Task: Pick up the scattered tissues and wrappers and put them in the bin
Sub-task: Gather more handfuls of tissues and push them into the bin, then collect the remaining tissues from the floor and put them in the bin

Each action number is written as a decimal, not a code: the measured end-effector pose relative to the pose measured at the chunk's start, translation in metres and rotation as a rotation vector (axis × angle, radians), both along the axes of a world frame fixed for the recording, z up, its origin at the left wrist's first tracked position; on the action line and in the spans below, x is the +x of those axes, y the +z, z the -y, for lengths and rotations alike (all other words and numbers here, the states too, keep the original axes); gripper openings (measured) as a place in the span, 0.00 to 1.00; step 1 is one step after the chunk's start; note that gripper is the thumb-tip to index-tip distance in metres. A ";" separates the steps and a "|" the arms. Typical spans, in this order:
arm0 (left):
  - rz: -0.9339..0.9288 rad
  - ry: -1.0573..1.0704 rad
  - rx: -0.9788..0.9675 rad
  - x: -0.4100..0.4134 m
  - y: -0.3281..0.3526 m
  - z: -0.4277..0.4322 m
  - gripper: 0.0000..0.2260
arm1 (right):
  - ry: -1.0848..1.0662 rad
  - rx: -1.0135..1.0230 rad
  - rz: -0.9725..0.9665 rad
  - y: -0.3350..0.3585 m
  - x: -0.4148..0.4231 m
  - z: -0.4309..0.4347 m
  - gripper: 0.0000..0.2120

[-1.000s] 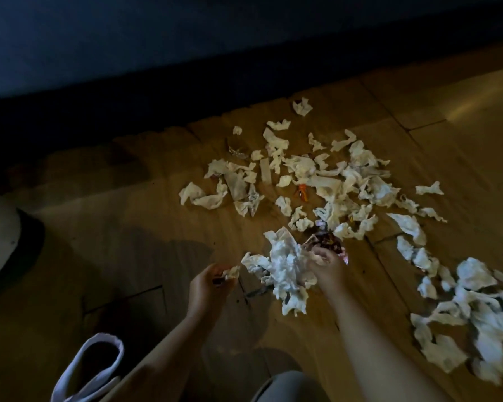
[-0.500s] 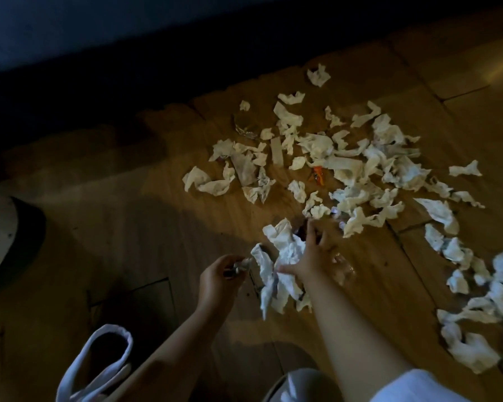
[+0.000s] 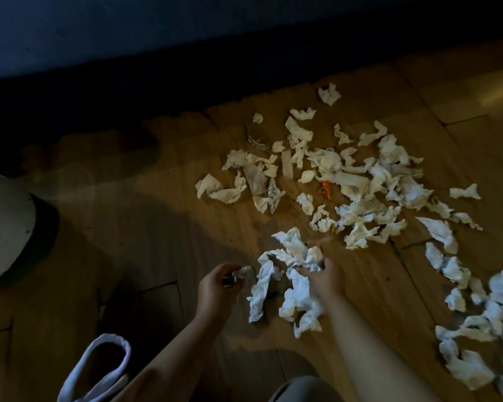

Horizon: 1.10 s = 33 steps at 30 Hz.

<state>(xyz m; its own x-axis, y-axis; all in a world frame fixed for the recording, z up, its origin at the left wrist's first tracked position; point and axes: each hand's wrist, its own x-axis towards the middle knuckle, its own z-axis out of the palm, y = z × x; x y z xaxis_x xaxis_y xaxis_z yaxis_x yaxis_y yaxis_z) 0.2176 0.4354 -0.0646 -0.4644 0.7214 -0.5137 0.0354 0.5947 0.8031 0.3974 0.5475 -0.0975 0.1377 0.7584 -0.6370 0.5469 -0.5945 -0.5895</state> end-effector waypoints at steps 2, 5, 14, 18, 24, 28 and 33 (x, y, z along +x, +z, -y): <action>0.014 0.017 0.022 -0.001 0.008 0.000 0.10 | -0.027 -0.074 -0.060 0.019 -0.001 -0.002 0.26; 0.059 0.054 0.057 -0.004 0.026 0.001 0.10 | -0.042 -0.128 -0.147 0.041 -0.003 -0.001 0.33; 0.025 0.208 0.231 -0.052 0.105 0.042 0.10 | 0.068 -0.076 -0.367 0.136 -0.080 0.025 0.34; -0.013 0.311 0.313 -0.098 0.144 0.070 0.11 | 0.199 -0.014 -0.448 0.182 -0.150 0.051 0.31; -0.098 0.463 0.468 -0.212 0.200 0.123 0.10 | 0.427 0.031 -0.551 0.241 -0.279 0.094 0.25; -0.208 0.643 0.496 -0.298 0.229 0.151 0.11 | 0.561 -0.005 -0.679 0.275 -0.381 0.115 0.24; -0.218 0.741 0.501 -0.381 0.241 0.166 0.08 | 0.624 -0.079 -0.773 0.299 -0.499 0.135 0.24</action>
<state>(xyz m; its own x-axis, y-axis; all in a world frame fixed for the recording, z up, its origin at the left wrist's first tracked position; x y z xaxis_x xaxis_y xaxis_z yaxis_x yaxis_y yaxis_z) -0.1630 0.2698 0.1765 -0.9467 0.3149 -0.0681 -0.0348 0.1103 0.9933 -0.1017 0.4129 0.2019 -0.7453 0.5054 -0.4349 0.2568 -0.3843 -0.8868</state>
